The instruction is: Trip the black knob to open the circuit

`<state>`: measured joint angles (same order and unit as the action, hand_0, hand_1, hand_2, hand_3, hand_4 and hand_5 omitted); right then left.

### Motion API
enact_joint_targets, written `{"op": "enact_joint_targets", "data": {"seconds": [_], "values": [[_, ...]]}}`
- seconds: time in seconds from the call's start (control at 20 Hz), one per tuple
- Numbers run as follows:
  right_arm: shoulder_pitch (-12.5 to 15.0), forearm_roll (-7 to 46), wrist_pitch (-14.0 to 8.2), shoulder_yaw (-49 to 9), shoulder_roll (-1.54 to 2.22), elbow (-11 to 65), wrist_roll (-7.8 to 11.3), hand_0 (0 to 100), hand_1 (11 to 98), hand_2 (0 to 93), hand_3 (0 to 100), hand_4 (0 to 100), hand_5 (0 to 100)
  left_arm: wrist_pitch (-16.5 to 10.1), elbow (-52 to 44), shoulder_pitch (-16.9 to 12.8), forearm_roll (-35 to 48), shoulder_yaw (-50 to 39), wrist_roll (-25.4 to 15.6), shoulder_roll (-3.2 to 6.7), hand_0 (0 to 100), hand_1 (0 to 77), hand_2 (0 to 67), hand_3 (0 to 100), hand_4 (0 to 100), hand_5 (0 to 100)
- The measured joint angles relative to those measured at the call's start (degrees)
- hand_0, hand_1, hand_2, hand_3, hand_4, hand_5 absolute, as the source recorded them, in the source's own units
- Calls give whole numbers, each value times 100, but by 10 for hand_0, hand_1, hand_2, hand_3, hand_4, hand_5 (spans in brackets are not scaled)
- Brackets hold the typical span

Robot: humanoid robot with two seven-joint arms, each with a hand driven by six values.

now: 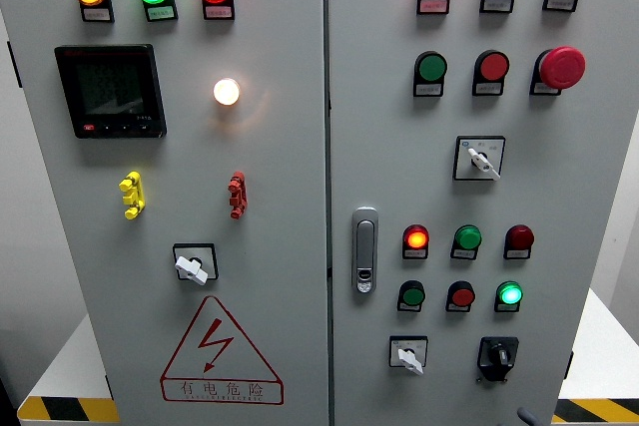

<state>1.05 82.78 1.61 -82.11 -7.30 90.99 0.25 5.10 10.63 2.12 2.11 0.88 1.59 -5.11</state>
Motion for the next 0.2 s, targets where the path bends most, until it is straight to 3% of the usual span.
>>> {"op": "enact_joint_targets", "data": {"seconds": [0.2], "values": [[-55,59,-10,-29,-8,-41,0,1000,422,33,239,147,293,0,0,0,0,0,-1,0,0,0,194,262,98,86]]}}
